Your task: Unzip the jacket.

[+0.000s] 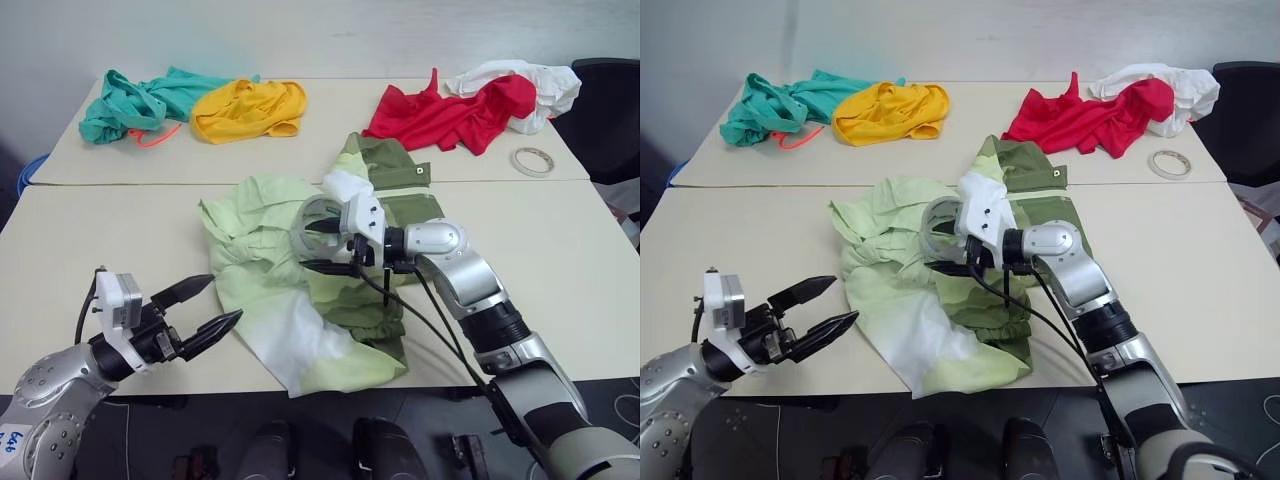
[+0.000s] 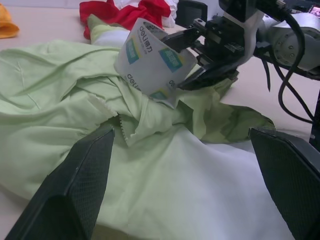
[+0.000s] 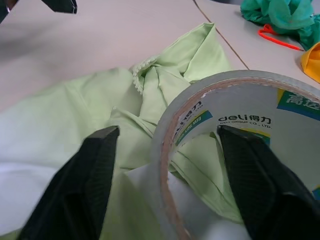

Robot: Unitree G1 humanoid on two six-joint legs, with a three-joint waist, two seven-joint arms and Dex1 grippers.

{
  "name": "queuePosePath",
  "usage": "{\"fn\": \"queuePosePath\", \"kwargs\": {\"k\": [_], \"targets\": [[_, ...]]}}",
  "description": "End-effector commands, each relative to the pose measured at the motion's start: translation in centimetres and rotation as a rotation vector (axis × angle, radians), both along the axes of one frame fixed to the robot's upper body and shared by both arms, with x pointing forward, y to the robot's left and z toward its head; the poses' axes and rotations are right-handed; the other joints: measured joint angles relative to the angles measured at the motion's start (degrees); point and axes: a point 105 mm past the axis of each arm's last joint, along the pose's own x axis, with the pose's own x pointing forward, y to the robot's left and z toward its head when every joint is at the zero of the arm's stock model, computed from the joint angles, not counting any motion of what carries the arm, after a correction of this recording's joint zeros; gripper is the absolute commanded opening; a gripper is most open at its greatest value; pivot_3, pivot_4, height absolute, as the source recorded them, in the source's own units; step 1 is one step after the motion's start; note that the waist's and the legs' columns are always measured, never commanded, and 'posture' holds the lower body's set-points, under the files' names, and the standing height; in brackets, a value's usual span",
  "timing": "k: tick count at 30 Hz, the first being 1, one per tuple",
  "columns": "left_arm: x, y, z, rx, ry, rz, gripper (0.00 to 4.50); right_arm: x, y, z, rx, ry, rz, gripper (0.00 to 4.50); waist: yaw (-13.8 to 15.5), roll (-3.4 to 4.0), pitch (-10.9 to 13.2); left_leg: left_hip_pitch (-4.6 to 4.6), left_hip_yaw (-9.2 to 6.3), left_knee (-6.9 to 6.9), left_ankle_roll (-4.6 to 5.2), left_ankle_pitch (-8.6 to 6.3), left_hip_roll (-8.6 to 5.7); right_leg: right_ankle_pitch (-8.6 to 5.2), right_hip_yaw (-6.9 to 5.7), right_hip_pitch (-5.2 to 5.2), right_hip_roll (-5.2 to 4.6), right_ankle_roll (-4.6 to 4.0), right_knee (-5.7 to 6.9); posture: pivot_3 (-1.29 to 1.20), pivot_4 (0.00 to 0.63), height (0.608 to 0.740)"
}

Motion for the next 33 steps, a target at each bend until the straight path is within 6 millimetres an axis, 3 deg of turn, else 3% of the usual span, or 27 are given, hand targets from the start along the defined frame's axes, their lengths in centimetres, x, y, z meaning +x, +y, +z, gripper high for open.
{"fn": "queuePosePath", "kwargs": {"k": [1,5,8,11,14,16,18,23,25,28,33], "targets": [[-0.3,-0.3,0.2,0.012,-0.038,-0.001,4.5,-0.3,0.3,1.2,0.041,-0.057,0.025,1.82,-0.12,0.0,0.0,0.01,0.0,0.0,-0.01,0.01,0.01,0.0,0.0,0.0,0.0,0.0,0.0,0.0,0.15,0.74],[-0.3,-0.5,-0.2,0.013,-0.042,0.001,4.5,-0.7,-0.5,3.4,0.195,-0.058,0.052,0.53,-0.43,0.0,0.0,0.03,0.0,-0.03,-0.06,0.03,0.05,0.0,0.01,-0.04,0.02,0.0,0.06,0.0,0.15,0.74],[-0.2,-0.6,-0.3,0.011,-0.051,0.002,4.5,-2.6,-2.2,5.3,0.312,-0.049,0.166,0.38,-0.34,0.0,0.0,0.01,-0.01,-0.05,-0.05,0.02,0.05,0.0,0.0,-0.04,0.02,0.0,0.04,0.0,0.15,0.74],[-0.1,-0.7,-0.5,0.008,-0.056,-0.001,4.5,-3.4,-5.6,7.2,0.431,0.027,0.165,0.38,-0.1,0.01,0.01,0.0,-0.01,-0.06,-0.02,-0.01,0.04,0.0,0.0,-0.03,0.0,0.0,0.01,0.0,0.15,0.74],[0.2,-0.8,-0.4,0.004,-0.067,-0.008,4.5,-1.8,-11.7,9.5,0.527,0.064,-0.042,0.38,0.54,0.02,0.01,0.0,-0.01,-0.03,0.02,-0.02,0.02,0.01,0.01,0.01,-0.06,0.02,-0.02,0.0,0.15,0.74],[0.4,-0.8,-0.3,0.006,-0.079,-0.006,4.5,-0.7,-15.6,9.9,0.531,0.048,-0.193,0.38,0.81,0.02,0.01,0.0,-0.01,-0.03,0.03,-0.02,0.02,0.01,0.0,0.03,-0.08,0.02,-0.08,0.0,0.15,0.74],[0.7,-0.7,-0.3,0.018,-0.09,-0.004,4.5,0.3,-19.4,9.5,0.455,0.005,-0.353,0.38,0.81,0.02,0.01,0.01,-0.01,-0.04,0.03,-0.03,0.02,0.01,0.0,0.04,-0.09,0.02,-0.35,0.0,0.15,0.74],[2.2,-0.4,-0.6,0.074,-0.129,0.003,4.5,3.6,-29.3,4.5,0.074,-0.043,-0.865,0.38,0.45,0.02,0.01,0.07,0.23,-0.1,0.04,-0.02,0.02,0.02,0.01,0.01,-0.02,0.03,-0.34,0.0,0.15,0.74],[3.0,-0.3,-0.9,0.127,-0.151,-0.009,4.5,4.0,-31.4,3.1,0.058,-0.02,-0.97,0.38,0.16,0.06,0.03,0.14,0.43,-0.1,0.04,0.01,0.06,0.02,-0.11,-0.02,0.06,0.03,-0.31,0.0,0.15,0.74],[4.0,-0.2,-0.8,0.173,-0.175,-0.028,4.5,4.3,-31.9,1.3,0.004,-0.014,-1.0,1.39,-0.2,0.09,0.05,0.15,0.62,-0.14,0.09,0.09,0.08,0.04,-0.12,-0.09,0.1,0.06,-0.03,0.0,0.15,0.74],[4.6,1.0,0.3,0.198,-0.218,-0.029,4.5,3.9,-31.8,1.9,0.011,-0.029,-0.944,3.13,-0.97,0.1,0.06,0.13,0.65,-0.14,0.1,0.1,0.08,0.05,-0.08,-0.11,0.07,0.1,-0.02,0.0,0.15,0.74]]}}
